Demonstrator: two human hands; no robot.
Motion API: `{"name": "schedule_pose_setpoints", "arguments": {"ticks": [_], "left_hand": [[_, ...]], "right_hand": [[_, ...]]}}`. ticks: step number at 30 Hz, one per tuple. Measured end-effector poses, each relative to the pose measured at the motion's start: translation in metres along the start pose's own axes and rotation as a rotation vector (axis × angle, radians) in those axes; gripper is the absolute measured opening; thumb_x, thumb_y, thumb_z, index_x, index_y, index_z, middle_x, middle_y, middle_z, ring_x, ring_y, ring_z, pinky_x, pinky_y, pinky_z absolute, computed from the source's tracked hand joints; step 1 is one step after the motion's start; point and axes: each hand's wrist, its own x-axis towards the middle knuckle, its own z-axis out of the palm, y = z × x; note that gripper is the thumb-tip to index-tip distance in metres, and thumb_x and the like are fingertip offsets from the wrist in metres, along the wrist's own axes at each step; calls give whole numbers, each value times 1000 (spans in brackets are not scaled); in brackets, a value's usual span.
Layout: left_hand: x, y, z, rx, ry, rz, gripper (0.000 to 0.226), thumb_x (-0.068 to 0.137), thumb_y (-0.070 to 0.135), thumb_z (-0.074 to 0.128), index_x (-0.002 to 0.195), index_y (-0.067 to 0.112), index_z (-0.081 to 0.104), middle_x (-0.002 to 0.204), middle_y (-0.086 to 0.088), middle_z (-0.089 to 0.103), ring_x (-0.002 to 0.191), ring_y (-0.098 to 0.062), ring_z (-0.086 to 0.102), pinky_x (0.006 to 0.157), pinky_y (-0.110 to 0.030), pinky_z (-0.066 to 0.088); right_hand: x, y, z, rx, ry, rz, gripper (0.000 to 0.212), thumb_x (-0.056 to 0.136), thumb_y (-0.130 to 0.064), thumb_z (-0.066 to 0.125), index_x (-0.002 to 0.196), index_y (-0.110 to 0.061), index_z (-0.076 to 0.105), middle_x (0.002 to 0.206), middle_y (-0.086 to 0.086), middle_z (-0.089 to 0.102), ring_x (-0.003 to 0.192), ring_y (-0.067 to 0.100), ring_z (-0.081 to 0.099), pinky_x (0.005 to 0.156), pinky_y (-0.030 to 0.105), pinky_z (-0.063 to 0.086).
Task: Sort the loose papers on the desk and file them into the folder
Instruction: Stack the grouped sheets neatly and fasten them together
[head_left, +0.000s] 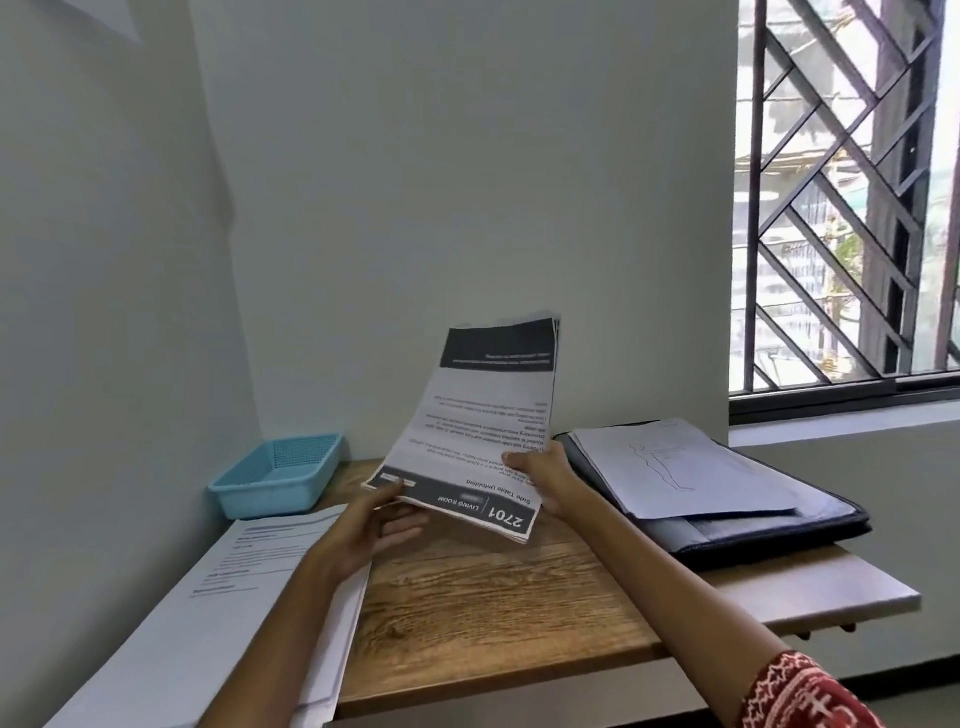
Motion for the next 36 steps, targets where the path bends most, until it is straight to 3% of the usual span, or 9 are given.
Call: {"name": "schedule_pose_setpoints", "arguments": {"ticks": [7,12,16,20,23,25,30,34,36], "left_hand": [[15,-23,40,-369,79,26,59,76,14,72,130,6,49,120,-20,62,111,-35,59,98,-53,45],[32,-7,49,-348,231,26,31,94,14,54,122,3,49,116,-16,60,87,-29,62,85,-45,46],[58,-3,42,-371,304,21,37,96,22,50,126,1,47,122,-13,57,95,-31,60,82,-43,45],[82,-9,17,-364,447,124,42,93,25,56,129,5,48,124,-16,59,98,-29,61,83,-42,50],[79,-8,11,-324,524,206,36,95,16,53,128,2,47,114,-13,58,94,-26,58,84,-39,48],[78,-6,12,-357,569,235,37,95,17,53,128,1,46,116,-13,58,94,-25,57,83,-37,48],[73,-1,9,-498,582,215,37,95,17,54,127,2,47,123,-16,59,78,-19,61,82,-38,49],[72,2,10,-568,585,234,36,95,16,54,127,3,46,122,-15,59,70,-14,59,83,-39,50],[71,2,13,-565,594,242,36,95,16,54,127,3,45,120,-15,59,71,-16,60,81,-37,50]], "right_hand": [[8,33,54,167,138,115,32,85,10,59,116,5,58,116,19,63,96,34,63,80,41,54],[33,34,71,104,153,133,30,80,3,68,110,1,62,111,17,66,92,32,66,79,44,57],[45,36,64,-4,94,12,26,86,-8,67,111,1,63,113,17,67,97,28,65,84,36,54],[55,46,24,-692,219,-253,42,96,-40,49,109,-2,62,110,14,65,101,28,60,81,33,44],[71,60,-13,-1291,191,-172,49,88,-50,54,115,-9,60,120,11,59,115,29,52,91,37,40],[76,66,-22,-1390,110,-109,48,86,-50,58,111,-9,64,118,11,62,114,29,52,89,34,40],[75,65,-11,-1188,-9,-209,33,85,-44,65,82,-11,63,82,9,61,86,25,58,66,29,32],[49,50,19,-410,-316,-52,34,89,-39,63,96,-7,68,76,6,63,64,16,62,59,30,55],[40,44,33,-280,-406,22,27,89,-36,63,97,-11,67,74,6,65,60,14,64,58,25,57]]}}
